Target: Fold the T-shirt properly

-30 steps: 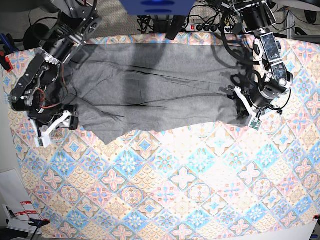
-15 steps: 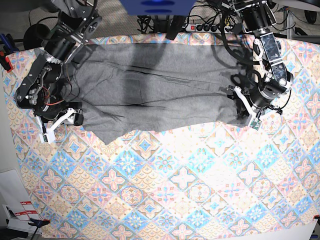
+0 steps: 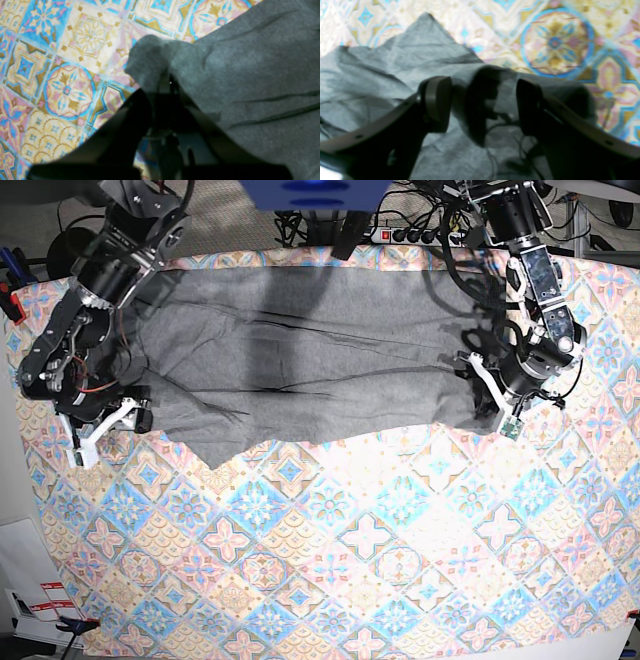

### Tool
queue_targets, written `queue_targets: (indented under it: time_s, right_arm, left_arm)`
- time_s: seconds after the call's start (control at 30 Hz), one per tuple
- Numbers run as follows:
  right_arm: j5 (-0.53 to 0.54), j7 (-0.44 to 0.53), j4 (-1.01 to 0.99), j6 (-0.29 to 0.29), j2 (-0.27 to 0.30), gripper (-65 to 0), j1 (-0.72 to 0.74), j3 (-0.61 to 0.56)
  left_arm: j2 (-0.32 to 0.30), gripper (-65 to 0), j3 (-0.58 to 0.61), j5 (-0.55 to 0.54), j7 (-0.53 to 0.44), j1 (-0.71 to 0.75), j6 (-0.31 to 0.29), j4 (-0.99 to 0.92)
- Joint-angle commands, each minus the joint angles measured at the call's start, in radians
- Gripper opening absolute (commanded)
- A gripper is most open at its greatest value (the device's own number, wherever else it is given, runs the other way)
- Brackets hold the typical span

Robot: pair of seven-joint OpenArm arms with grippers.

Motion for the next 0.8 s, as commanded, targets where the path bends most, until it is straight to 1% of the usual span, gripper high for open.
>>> queue_targets:
  time_s: [0.0, 0.17, 0.27, 0.43, 0.53, 0.67, 0.73, 0.77]
  right_arm:
    - [0.018, 0.017, 0.016, 0.003, 0.018, -25.3, 0.017, -0.001]
    - [0.021, 0.011, 0.016, 0.003, 0.012, -25.3, 0.019, -0.002]
    - [0.023, -0.026, 0.016, 0.003, 0.009, -25.3, 0.020, -0.002]
    - [0.095, -0.025, 0.016, 0.003, -0.002, -25.3, 0.013, -0.004]
    - [0.107, -0.031, 0.015, 0.003, -0.005, -25.3, 0.013, -0.007]
    - [0.105, -0.026, 0.015, 0.003, -0.003, -25.4, 0.013, -0.076]
    - [0.105, -0.023, 0.015, 0.003, -0.003, -25.6, 0.013, -0.091]
    - [0.105, -0.023, 0.015, 0.003, -0.005, -26.8, 0.013, -0.091]
  left_arm:
    - [-0.009, -65.0, -0.001, -0.009, -0.021, -0.014, 0.005, 0.018]
    - [-0.009, -65.0, -0.001, -0.009, -0.020, -0.014, 0.005, 0.018]
    - [-0.009, -65.0, -0.001, -0.009, -0.021, -0.014, 0.005, 0.018]
    - [-0.009, -65.0, -0.001, -0.009, -0.021, -0.014, 0.005, 0.018]
    - [-0.009, -65.0, -0.001, -0.009, -0.021, -0.014, 0.005, 0.018]
    - [-0.007, -65.0, -0.001, -0.009, -0.021, -0.014, 0.005, 0.018]
    - [-0.007, -65.0, -0.001, -0.009, -0.021, -0.014, 0.005, 0.018]
    - [-0.007, -65.0, -0.001, -0.009, -0.021, -0.014, 0.005, 0.018]
